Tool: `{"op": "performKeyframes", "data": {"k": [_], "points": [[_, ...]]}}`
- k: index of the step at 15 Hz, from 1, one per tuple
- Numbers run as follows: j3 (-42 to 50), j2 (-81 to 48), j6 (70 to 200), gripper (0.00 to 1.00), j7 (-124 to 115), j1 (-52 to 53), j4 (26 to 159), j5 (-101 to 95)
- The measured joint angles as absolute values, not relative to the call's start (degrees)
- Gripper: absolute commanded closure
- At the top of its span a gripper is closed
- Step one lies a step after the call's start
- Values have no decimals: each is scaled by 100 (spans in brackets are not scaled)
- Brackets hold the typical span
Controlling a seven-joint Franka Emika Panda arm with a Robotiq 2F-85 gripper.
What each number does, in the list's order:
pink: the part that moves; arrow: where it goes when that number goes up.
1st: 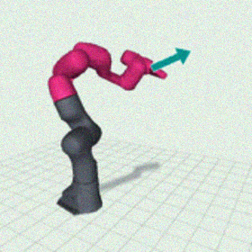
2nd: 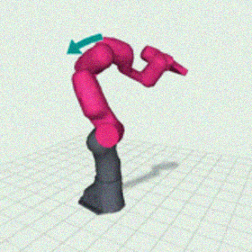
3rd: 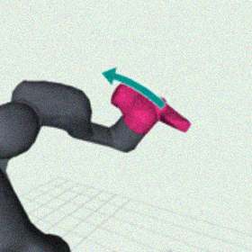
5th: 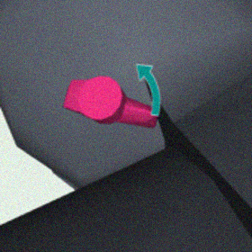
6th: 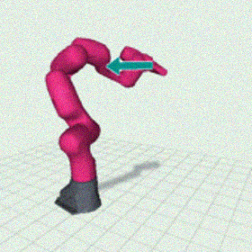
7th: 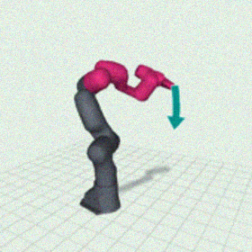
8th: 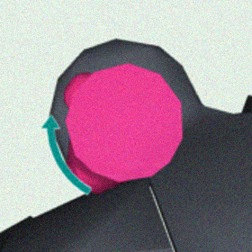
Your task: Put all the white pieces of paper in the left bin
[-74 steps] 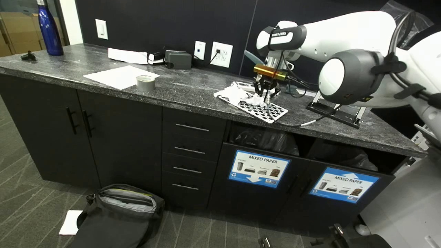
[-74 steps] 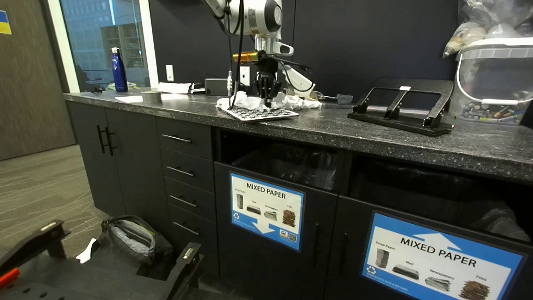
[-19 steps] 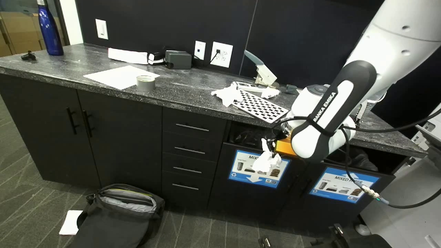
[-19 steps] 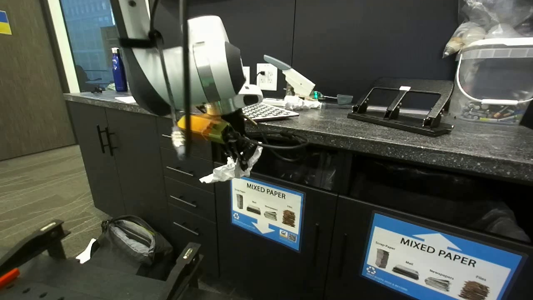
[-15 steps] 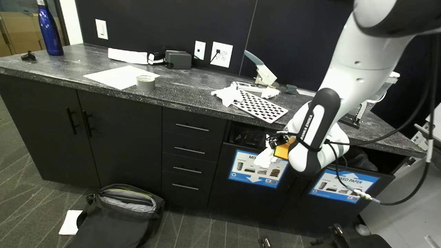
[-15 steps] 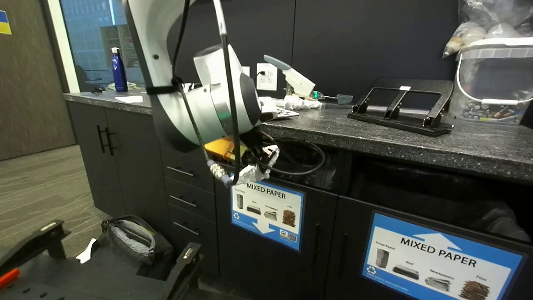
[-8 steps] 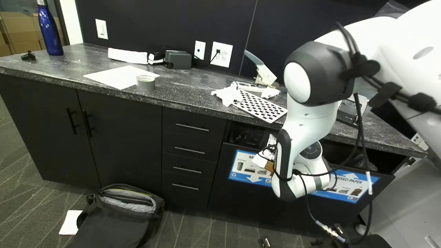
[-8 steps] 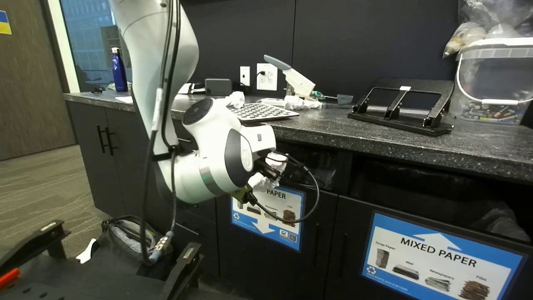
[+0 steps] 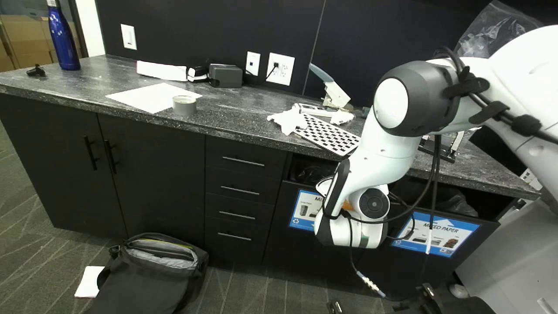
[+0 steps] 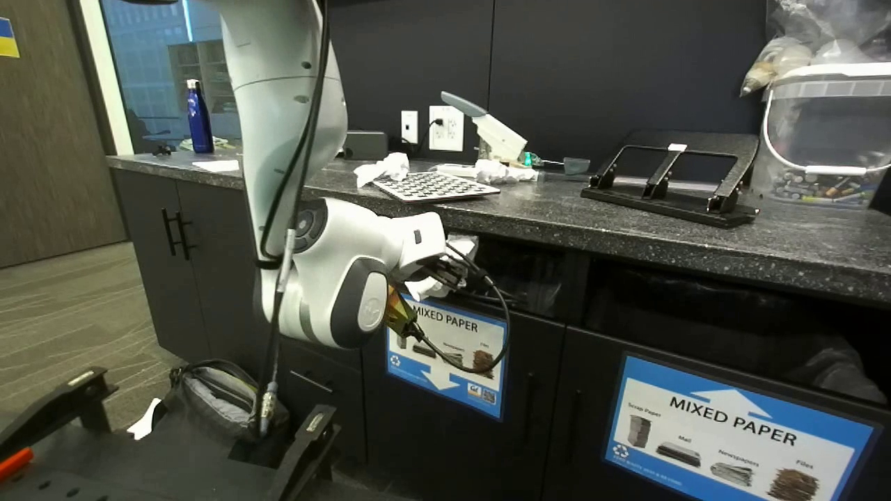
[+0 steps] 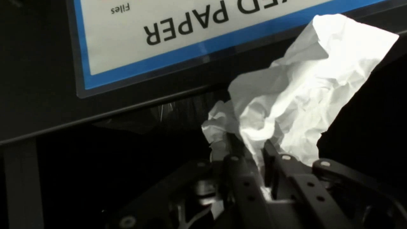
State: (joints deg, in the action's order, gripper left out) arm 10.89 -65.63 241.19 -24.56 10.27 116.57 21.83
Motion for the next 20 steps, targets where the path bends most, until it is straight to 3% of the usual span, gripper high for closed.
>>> {"op": "performKeyframes", "data": {"k": [5,6,8,14,16,20], "points": [[435,-6762,24090,83,-1644,346,10902,2169],[387,-6840,24074,57,-1535,291,10731,2169],[337,-6982,23945,51,-1338,215,10419,2170],[222,-7002,23421,5,-1023,88,10274,2140],[174,-6898,23424,0,-953,89,10396,2128],[27,-6277,23528,0,-761,148,11208,2132]]}}
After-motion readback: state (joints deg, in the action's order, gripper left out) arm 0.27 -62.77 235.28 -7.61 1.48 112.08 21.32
